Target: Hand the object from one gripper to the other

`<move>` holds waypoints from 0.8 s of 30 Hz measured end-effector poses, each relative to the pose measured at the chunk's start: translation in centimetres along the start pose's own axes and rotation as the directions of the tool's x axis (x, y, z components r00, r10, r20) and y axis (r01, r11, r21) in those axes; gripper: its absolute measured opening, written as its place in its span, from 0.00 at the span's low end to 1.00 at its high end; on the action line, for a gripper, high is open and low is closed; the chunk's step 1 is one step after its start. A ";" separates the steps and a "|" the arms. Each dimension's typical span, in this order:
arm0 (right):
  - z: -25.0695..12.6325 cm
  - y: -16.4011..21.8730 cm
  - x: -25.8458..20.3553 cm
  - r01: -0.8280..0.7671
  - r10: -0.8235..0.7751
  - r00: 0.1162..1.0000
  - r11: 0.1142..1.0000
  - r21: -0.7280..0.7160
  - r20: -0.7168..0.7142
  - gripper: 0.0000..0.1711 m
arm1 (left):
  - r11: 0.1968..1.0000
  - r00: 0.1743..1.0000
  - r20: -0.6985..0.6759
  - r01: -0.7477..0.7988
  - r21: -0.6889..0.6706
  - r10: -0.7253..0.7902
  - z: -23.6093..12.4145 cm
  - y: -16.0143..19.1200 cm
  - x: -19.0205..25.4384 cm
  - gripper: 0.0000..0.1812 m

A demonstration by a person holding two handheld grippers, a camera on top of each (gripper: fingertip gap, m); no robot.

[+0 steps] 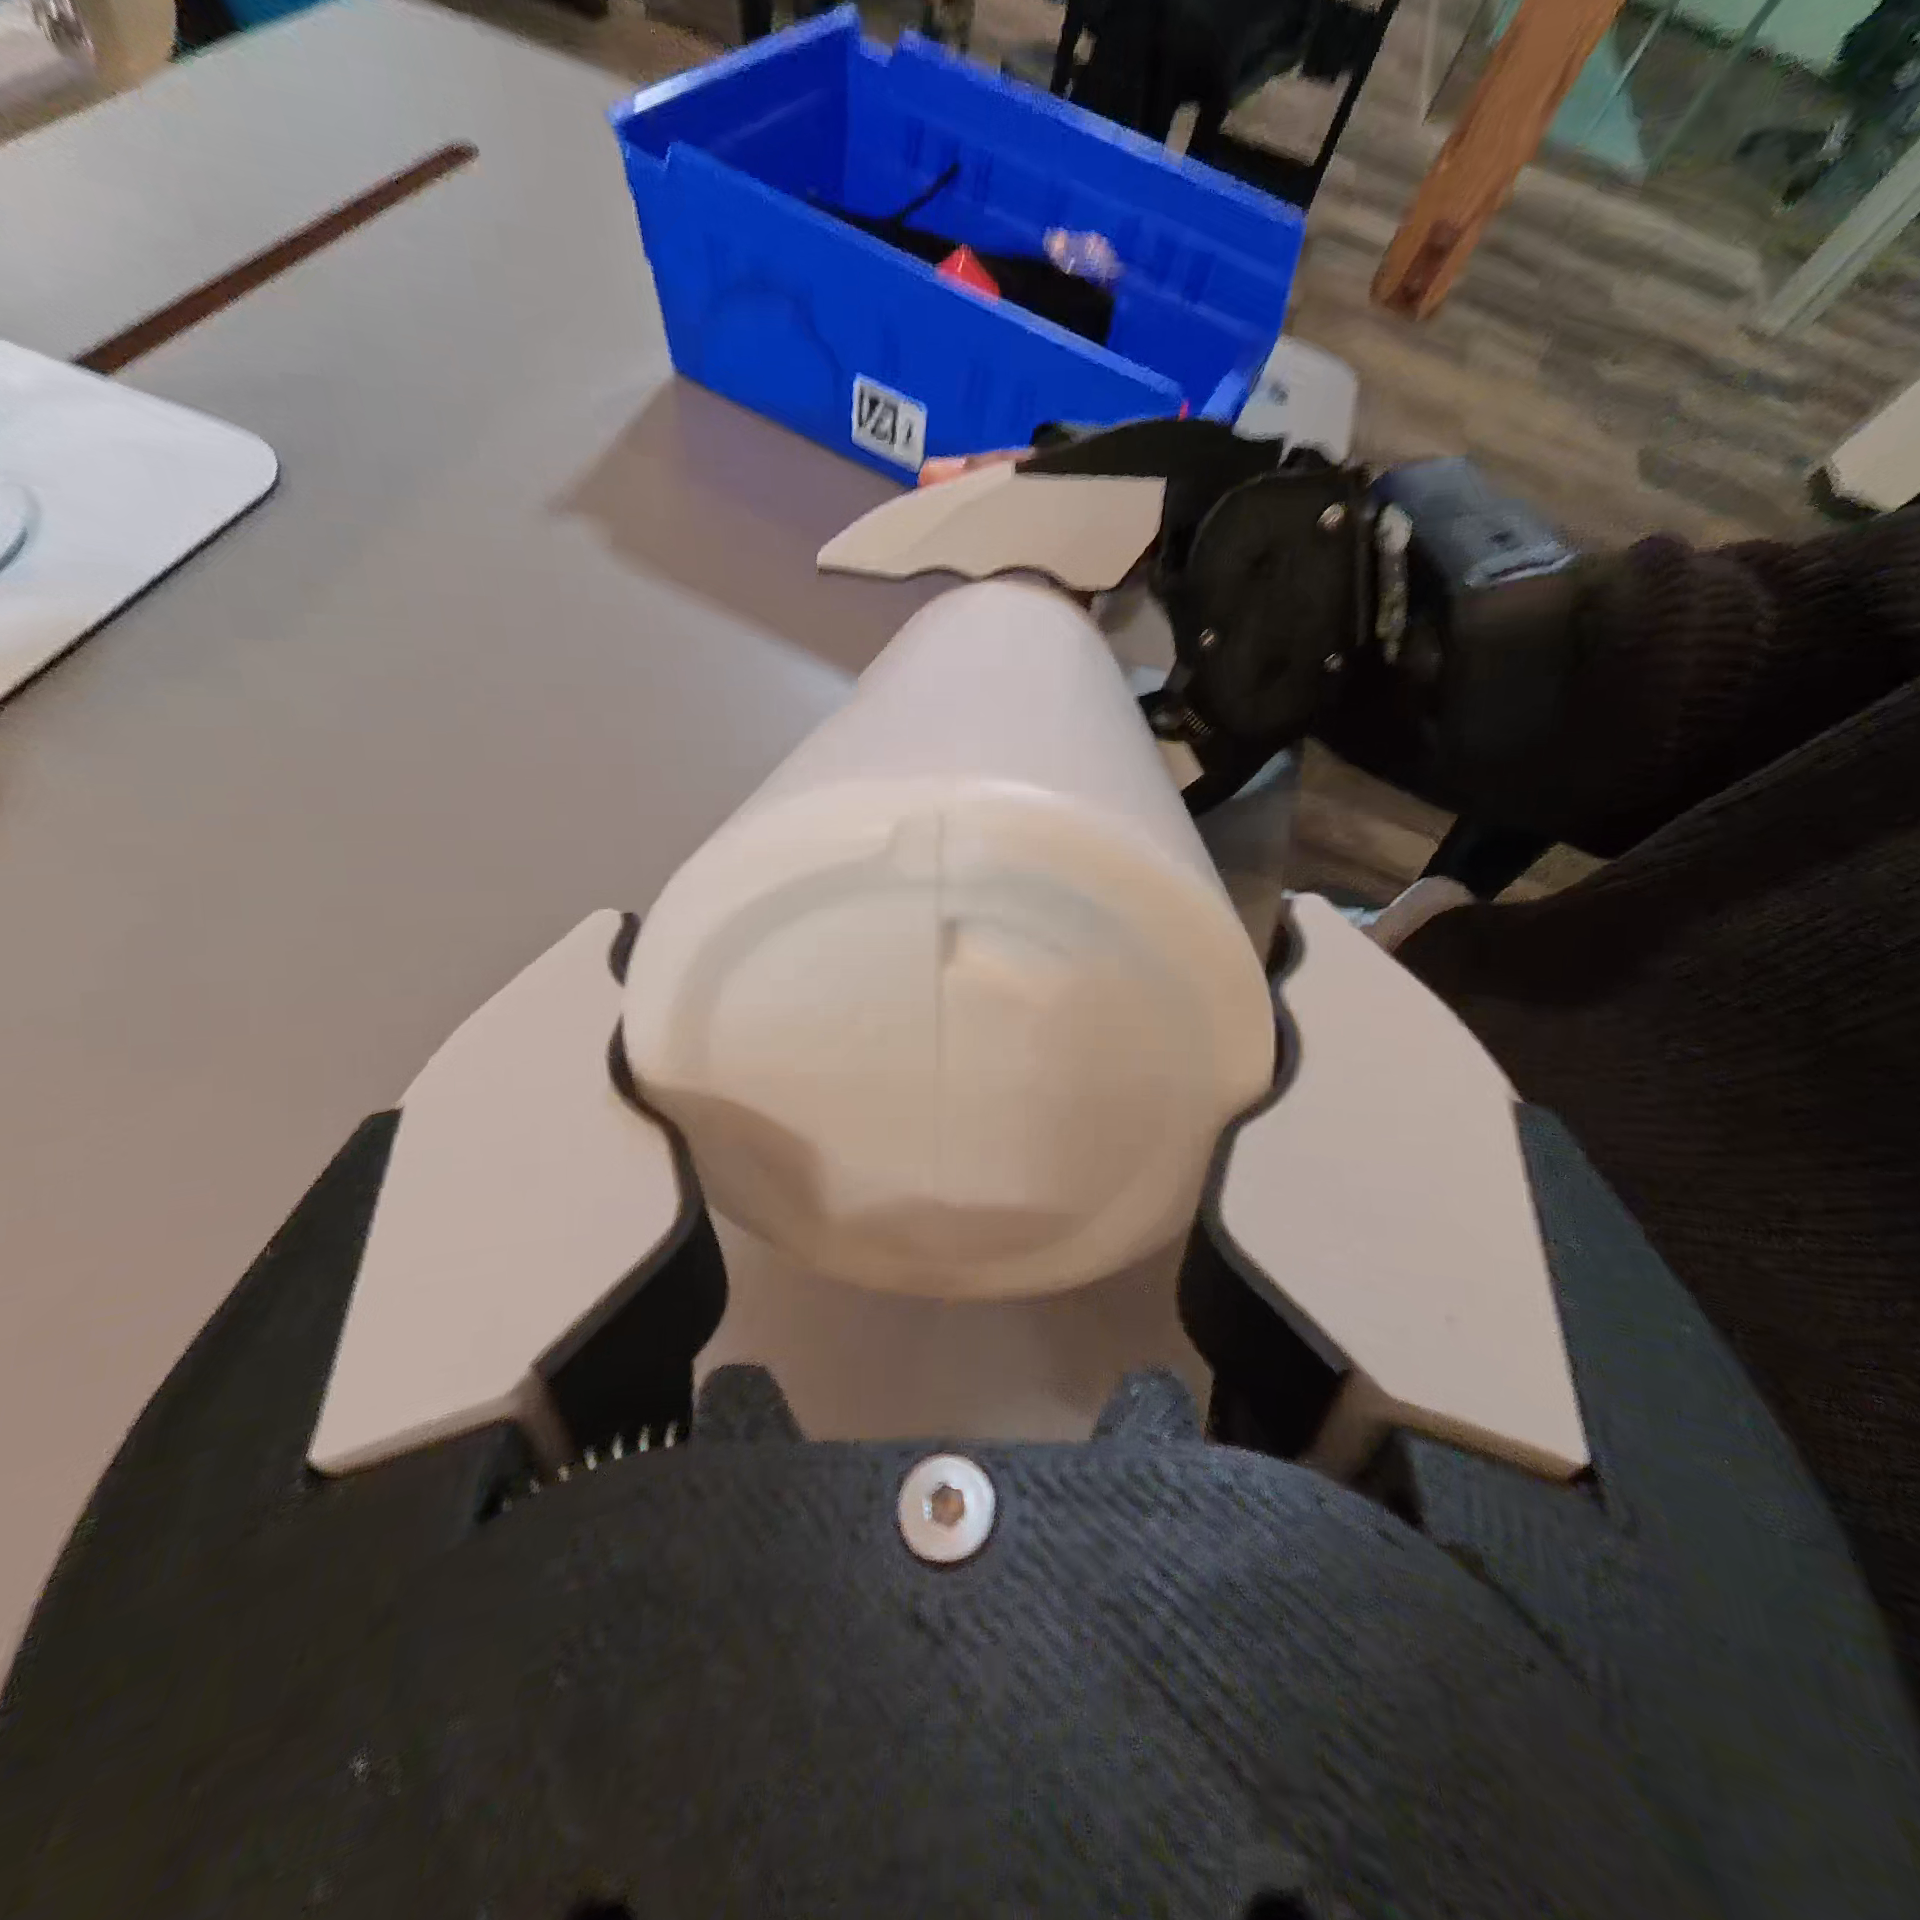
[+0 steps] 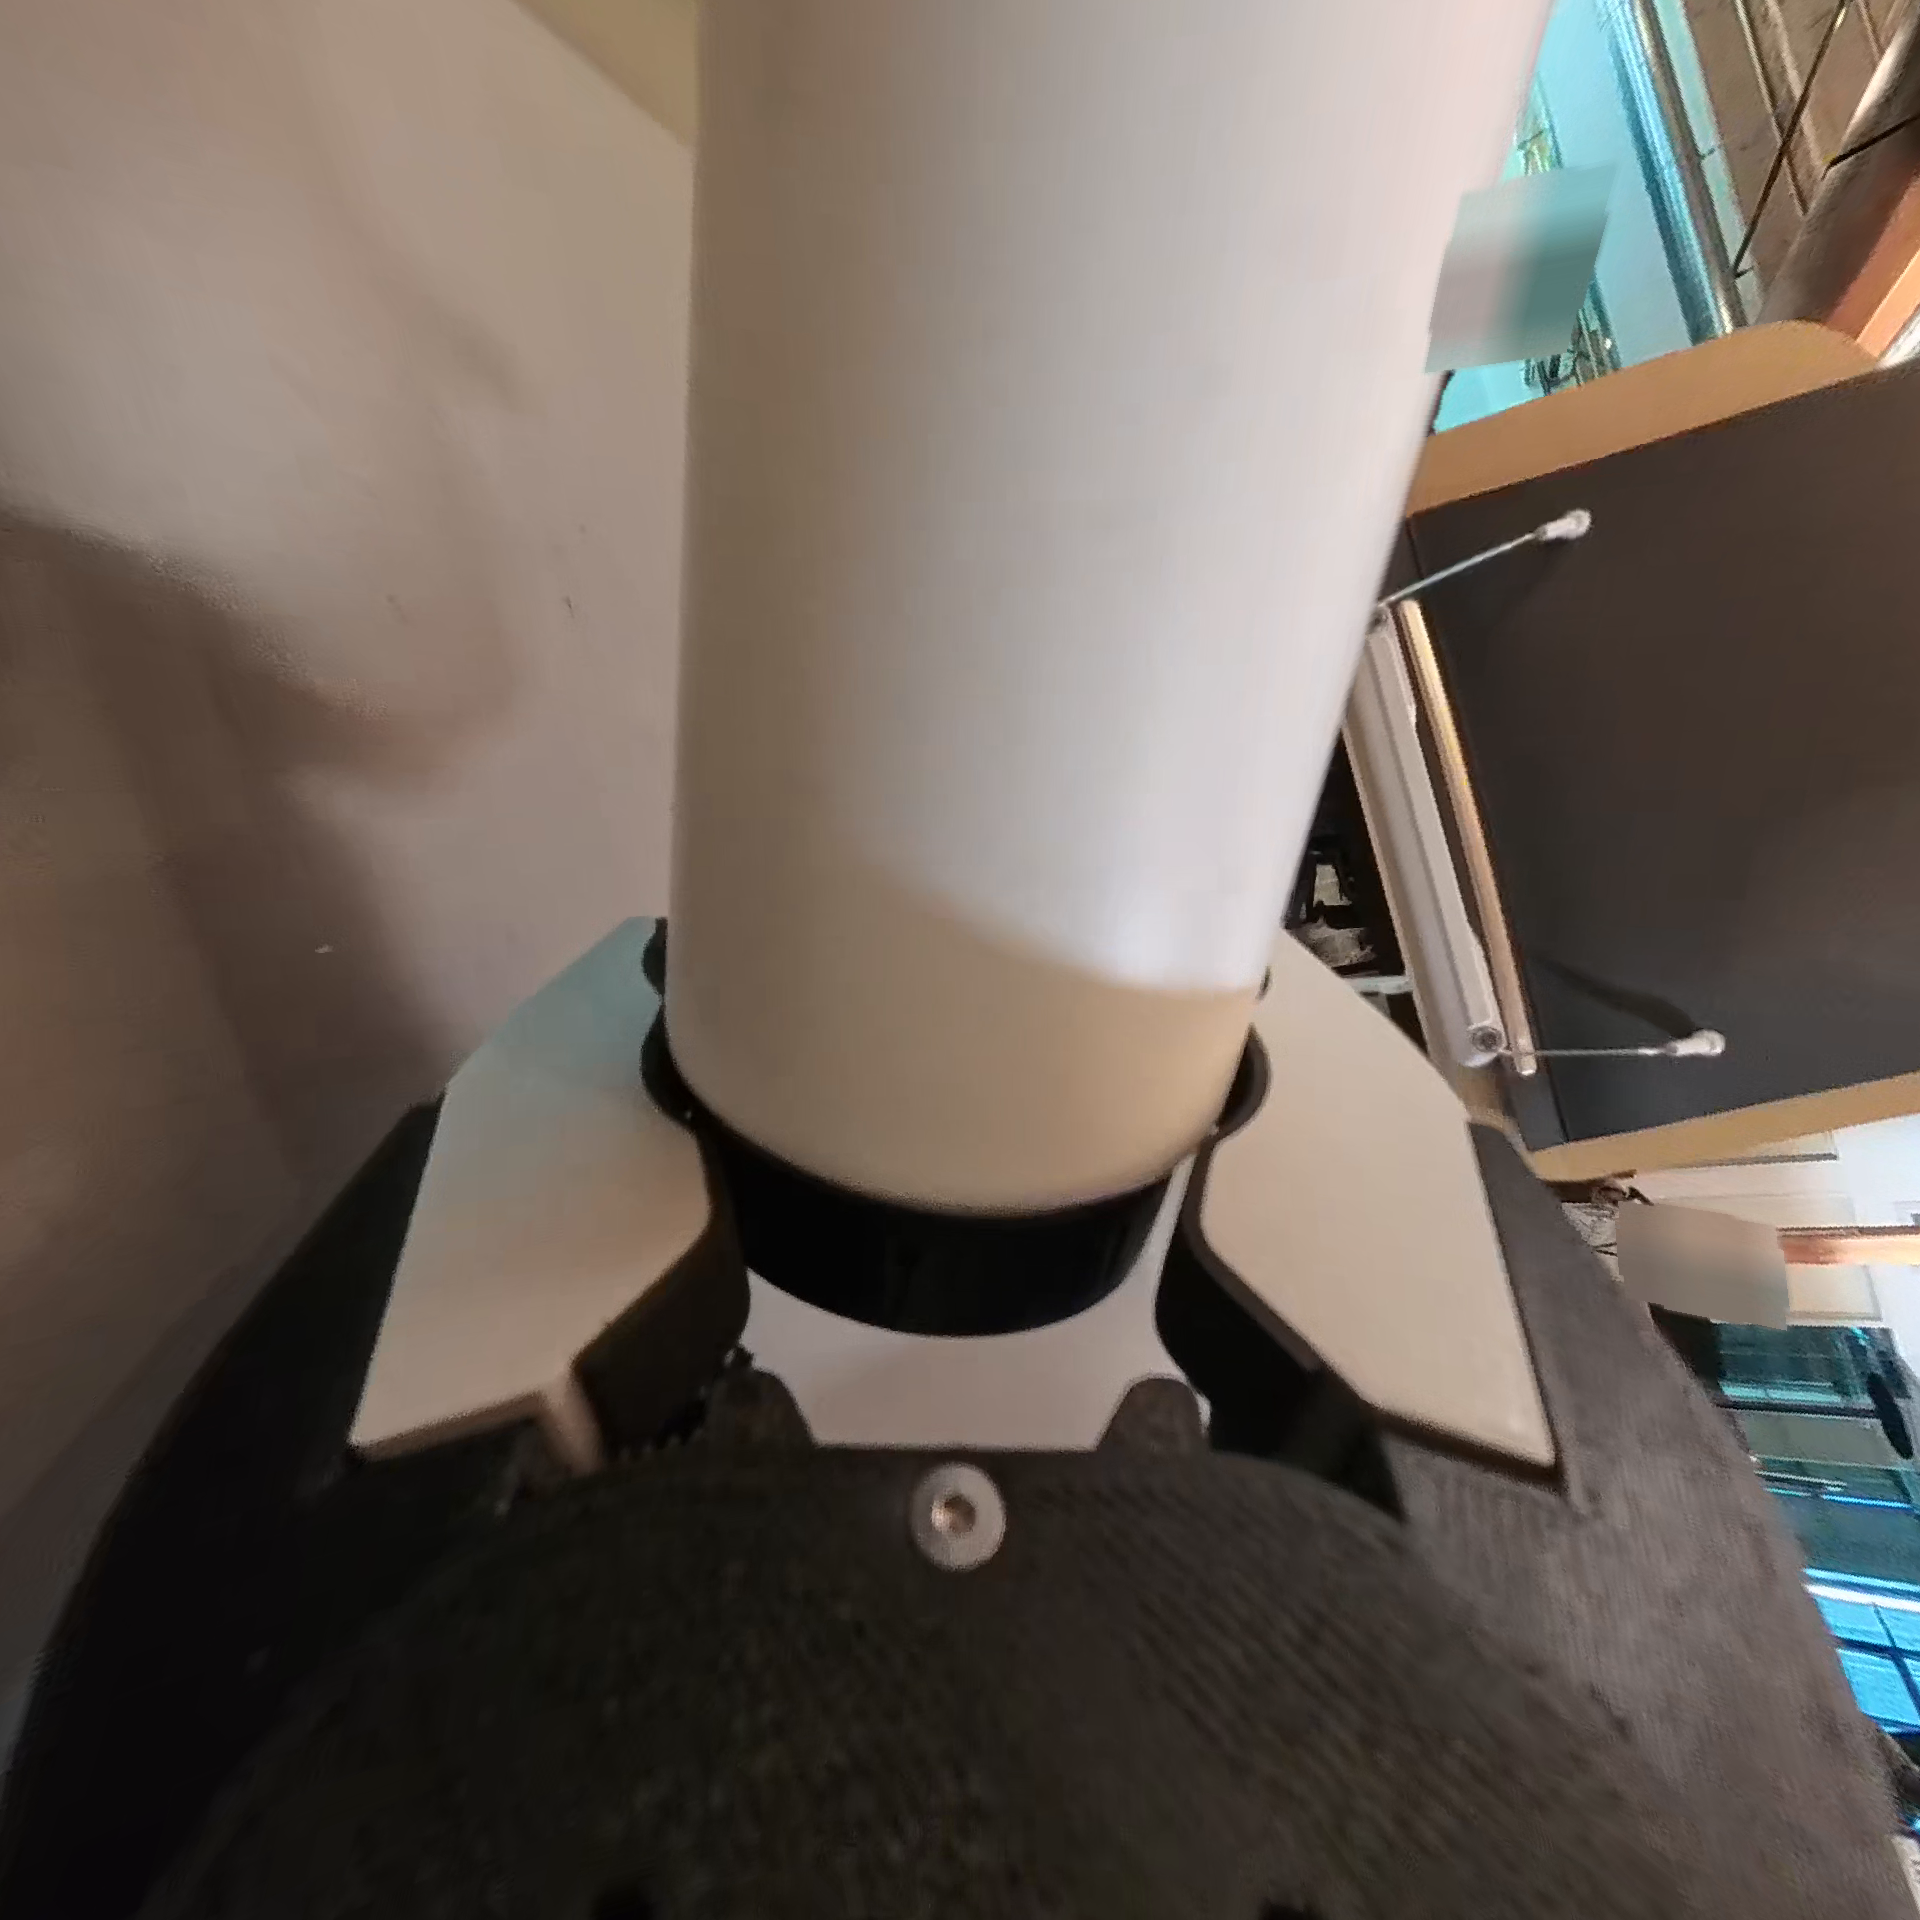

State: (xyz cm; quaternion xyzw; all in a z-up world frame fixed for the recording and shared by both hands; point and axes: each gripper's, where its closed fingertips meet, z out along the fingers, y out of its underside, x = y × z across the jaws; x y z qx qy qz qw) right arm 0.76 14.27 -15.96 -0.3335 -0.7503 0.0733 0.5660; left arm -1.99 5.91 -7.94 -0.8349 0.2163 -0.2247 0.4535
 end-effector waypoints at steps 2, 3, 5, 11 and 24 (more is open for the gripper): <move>-0.1 0.0 0.3 -0.010 0.010 1.000 1.000 0.015 -0.004 0.60 | 0.999 1.000 -0.022 0.009 0.052 -0.008 -0.2 -0.8 0.2 0.61; -0.2 0.0 0.3 -0.006 0.006 1.000 1.000 0.015 -0.006 0.60 | 0.999 1.000 -0.024 0.007 0.051 -0.006 -0.2 -0.7 0.2 0.61; -0.2 0.3 0.2 0.016 -0.016 1.000 1.000 0.001 -0.009 0.60 | 1.000 1.000 -0.025 -0.006 0.015 0.006 0.0 0.0 0.1 0.61; -0.3 0.8 0.5 0.078 -0.079 0.996 0.997 -0.021 -0.032 0.60 | 1.000 1.000 -0.025 -0.010 -0.010 0.010 0.4 0.7 -0.2 0.62; -0.7 0.7 2.2 0.115 -0.121 0.980 0.992 -0.046 -0.158 0.58 | 0.992 0.992 -0.060 0.117 0.045 -0.114 0.1 0.0 -1.0 0.60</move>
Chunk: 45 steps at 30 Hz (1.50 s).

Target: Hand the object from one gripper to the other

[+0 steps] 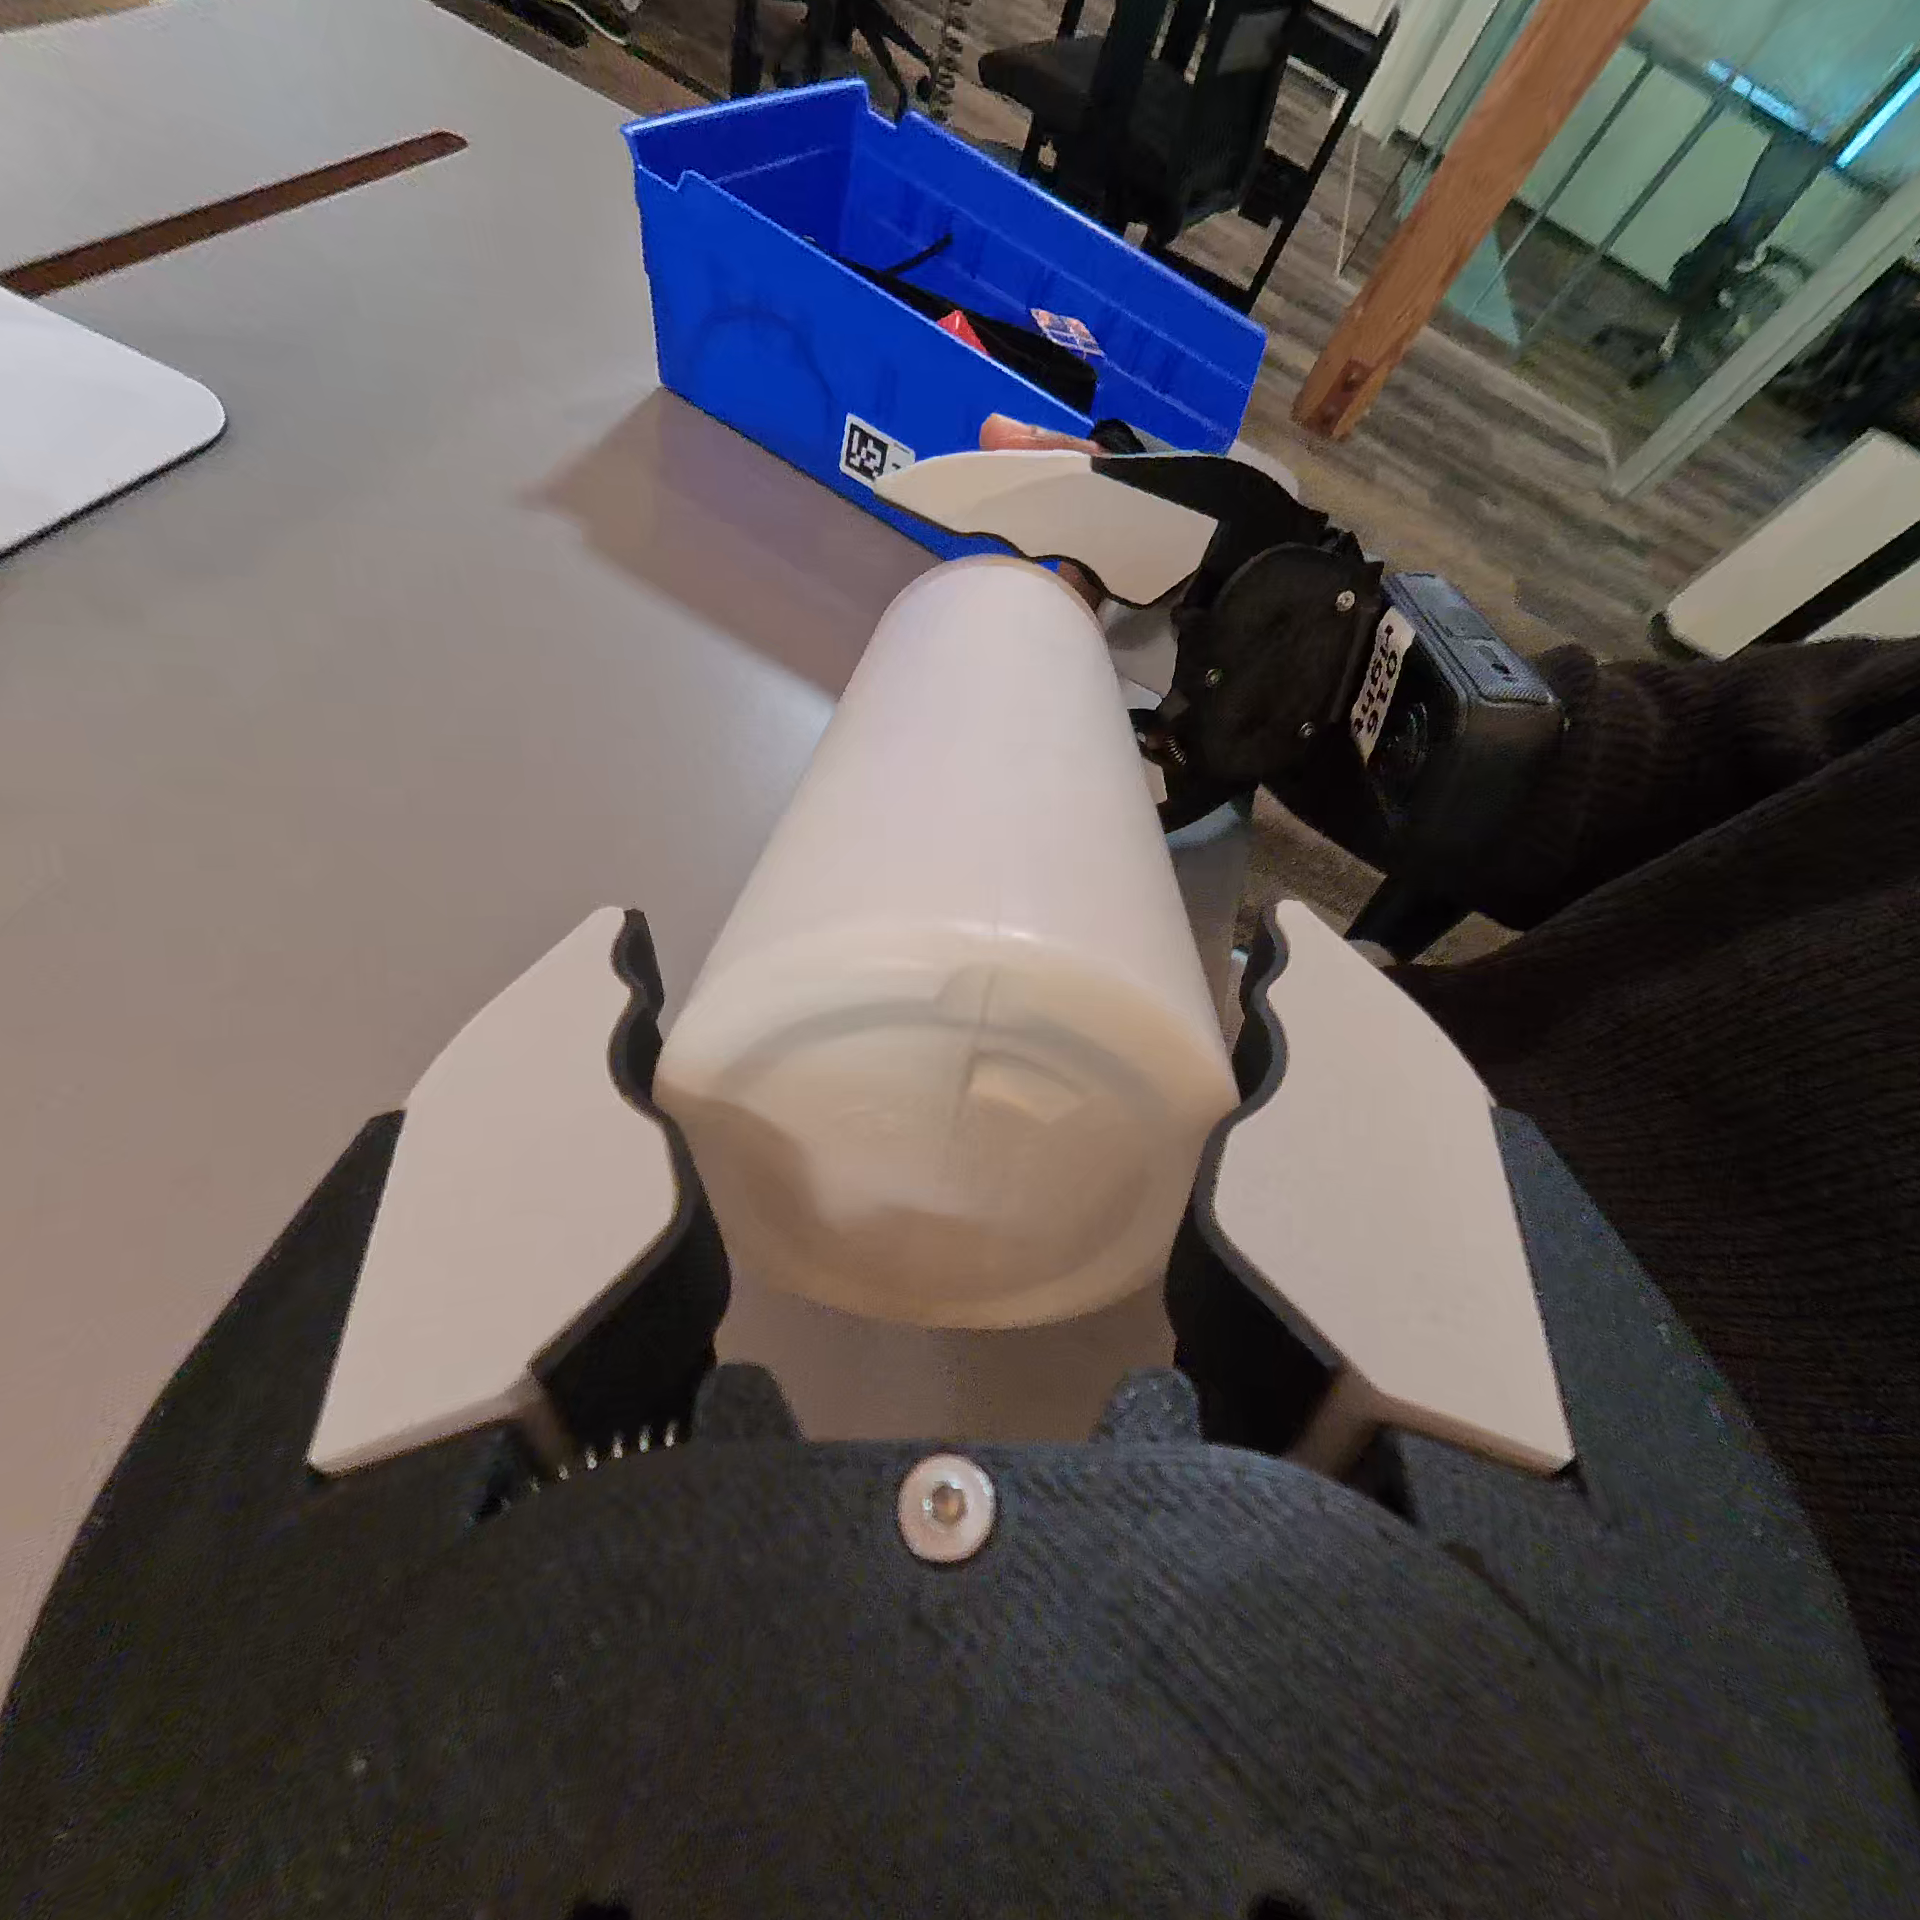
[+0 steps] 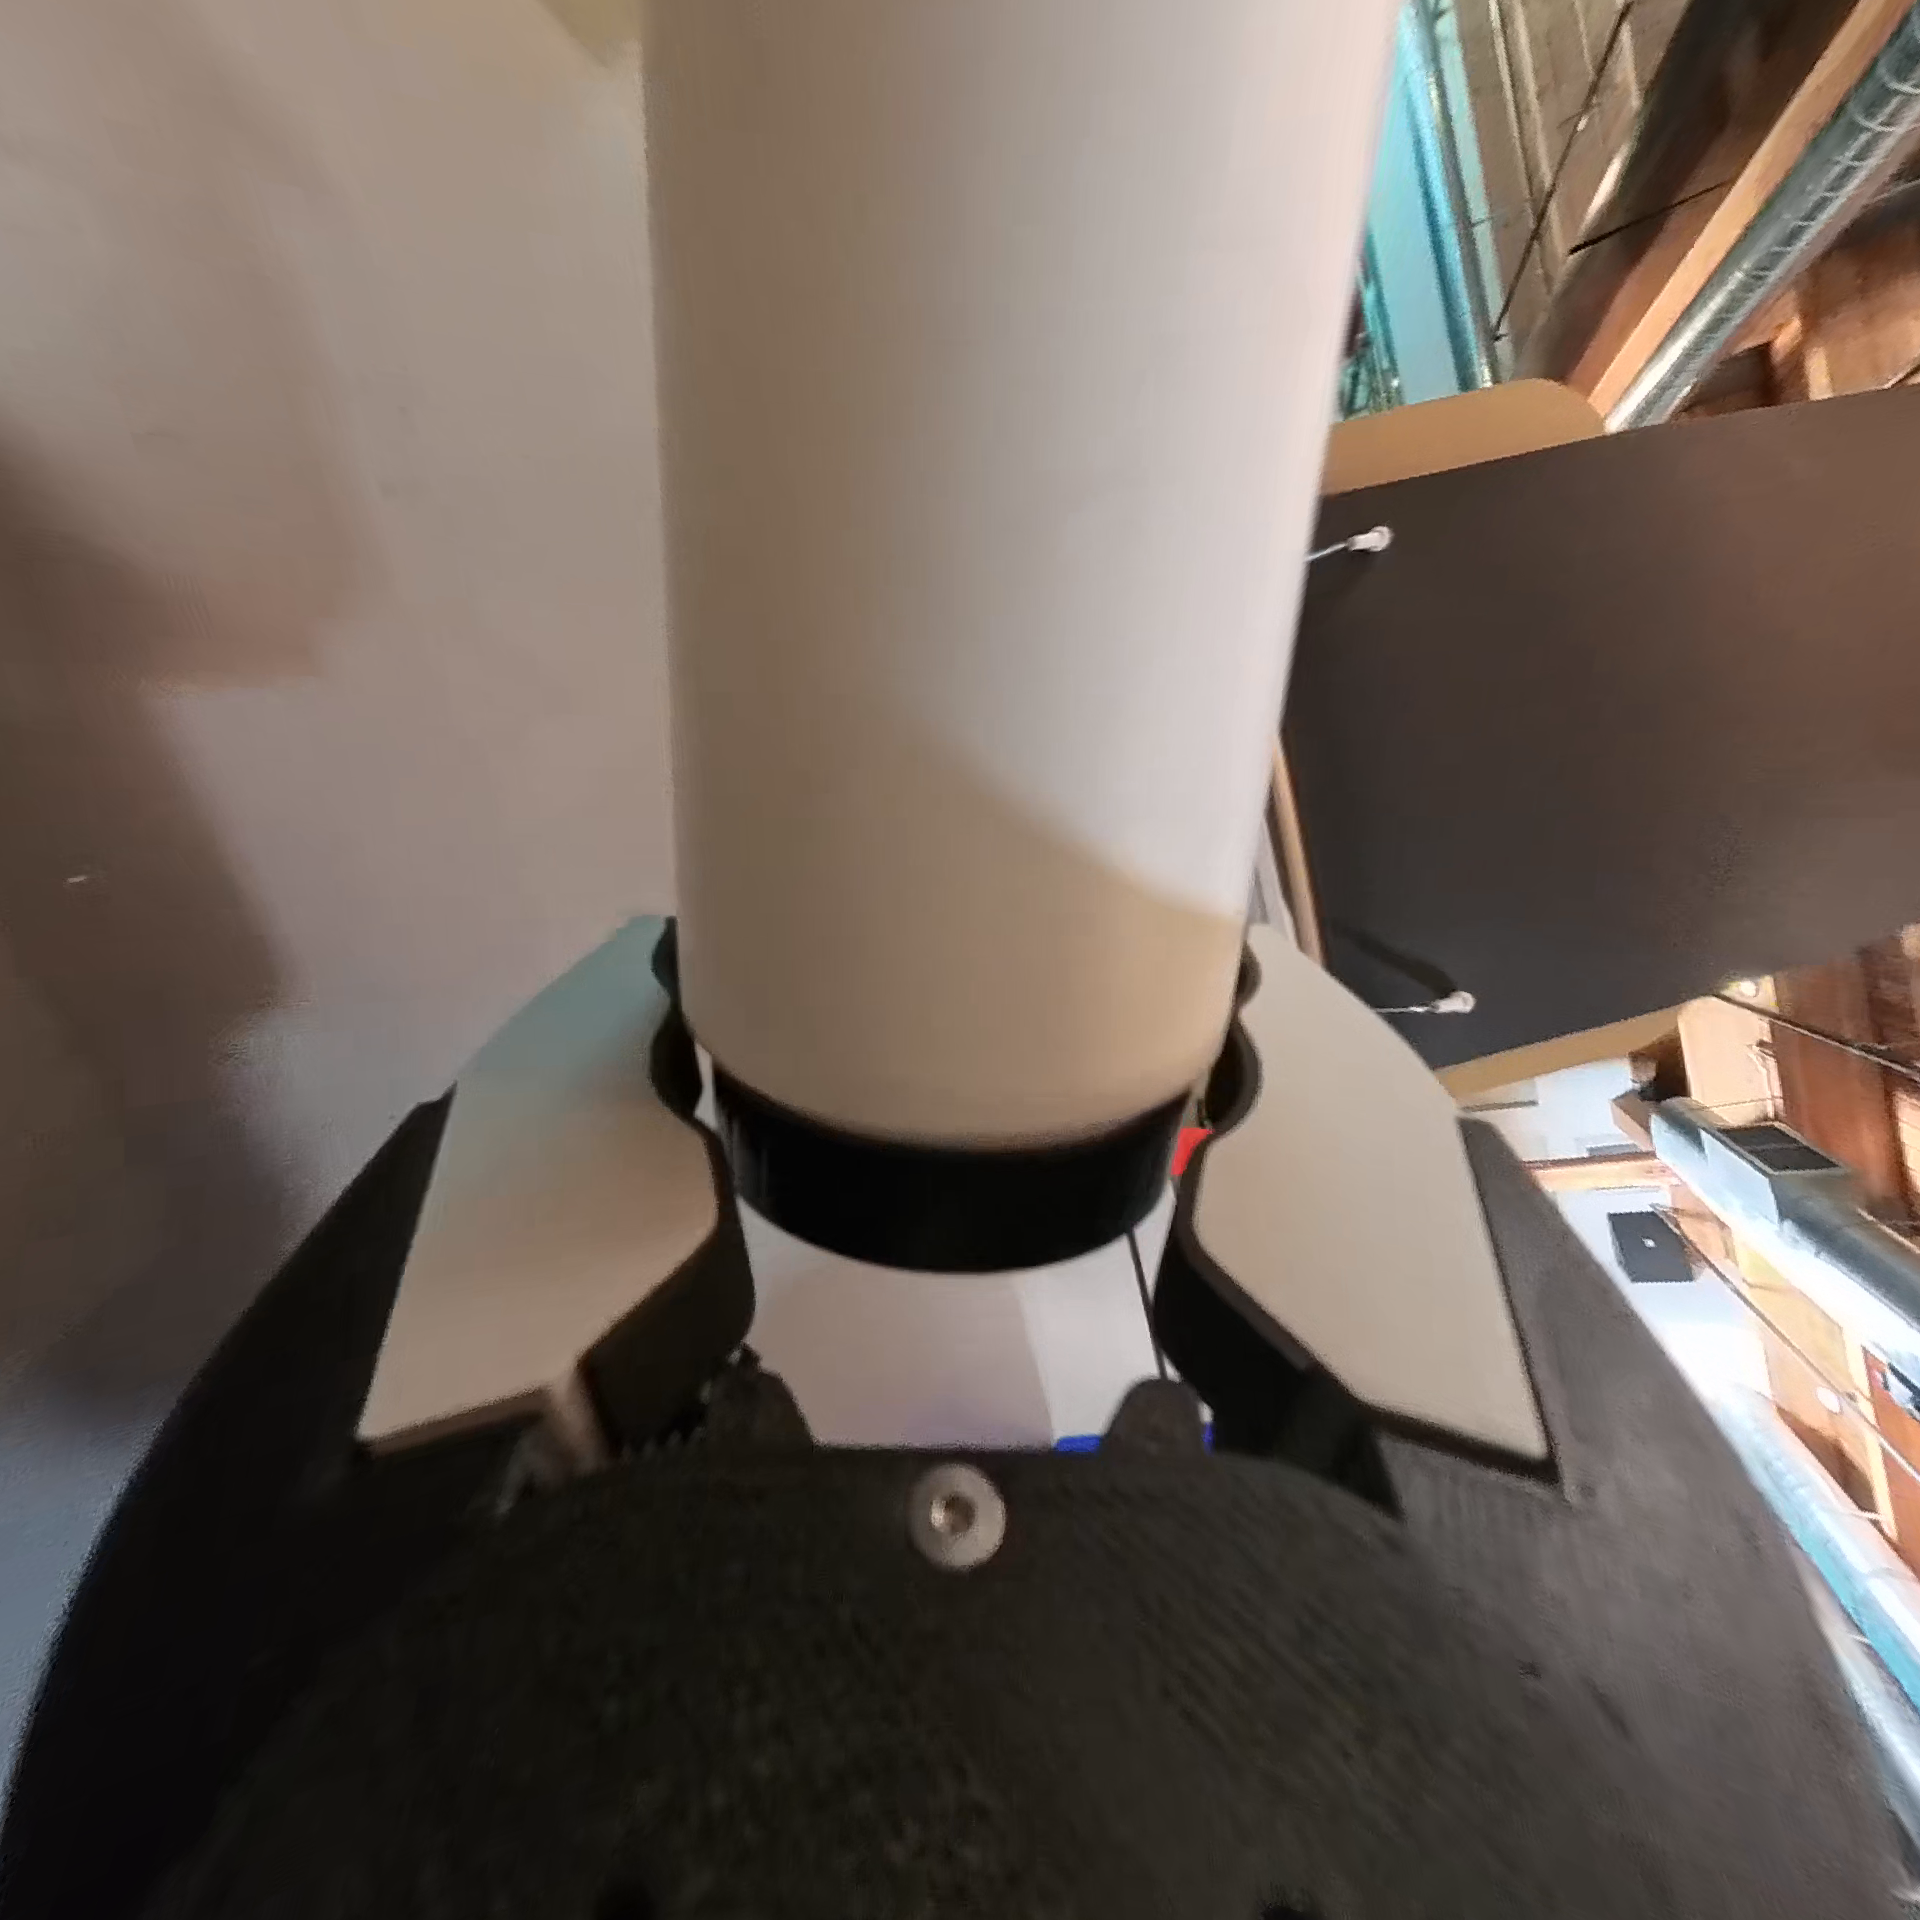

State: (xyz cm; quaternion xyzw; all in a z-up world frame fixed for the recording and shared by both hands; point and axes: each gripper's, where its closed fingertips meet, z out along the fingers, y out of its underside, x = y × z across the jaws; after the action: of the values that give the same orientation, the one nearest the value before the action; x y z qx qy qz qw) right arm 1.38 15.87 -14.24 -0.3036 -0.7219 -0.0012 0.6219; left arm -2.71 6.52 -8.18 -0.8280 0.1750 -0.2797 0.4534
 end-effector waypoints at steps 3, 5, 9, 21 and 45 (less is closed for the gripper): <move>0.0 0.2 0.3 -0.036 0.036 0.999 0.999 -0.004 -0.004 0.55 | 0.997 0.997 -0.024 0.074 0.021 -0.073 0.0 0.0 -0.5 0.60; 0.0 0.5 0.7 -0.024 0.024 0.999 1.000 -0.009 -0.027 0.54 | 0.991 0.991 -0.041 0.126 0.040 -0.125 0.2 0.0 -0.9 0.60; -0.2 0.4 1.7 -0.048 0.049 0.995 0.999 0.013 -0.085 0.55 | 0.943 0.947 -0.130 0.310 0.124 -0.294 0.0 -0.3 -2.2 0.60; 0.0 1.2 2.4 -0.536 0.530 0.844 0.838 0.107 0.074 0.65 | 0.656 0.723 -0.430 0.682 0.321 -0.541 -2.0 -1.1 -6.4 0.59; -2.2 -5.9 1.1 -0.993 0.709 0.060 0.112 -0.029 0.703 0.53 | 0.598 0.756 -0.516 0.644 0.477 -0.402 -1.7 -3.3 -4.7 0.56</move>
State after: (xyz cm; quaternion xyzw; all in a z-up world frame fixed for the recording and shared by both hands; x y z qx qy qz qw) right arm 0.73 10.66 -10.53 -0.5052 -0.4890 0.6491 0.2902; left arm -7.27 9.70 -6.09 -0.5751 -0.1059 -0.5883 0.5585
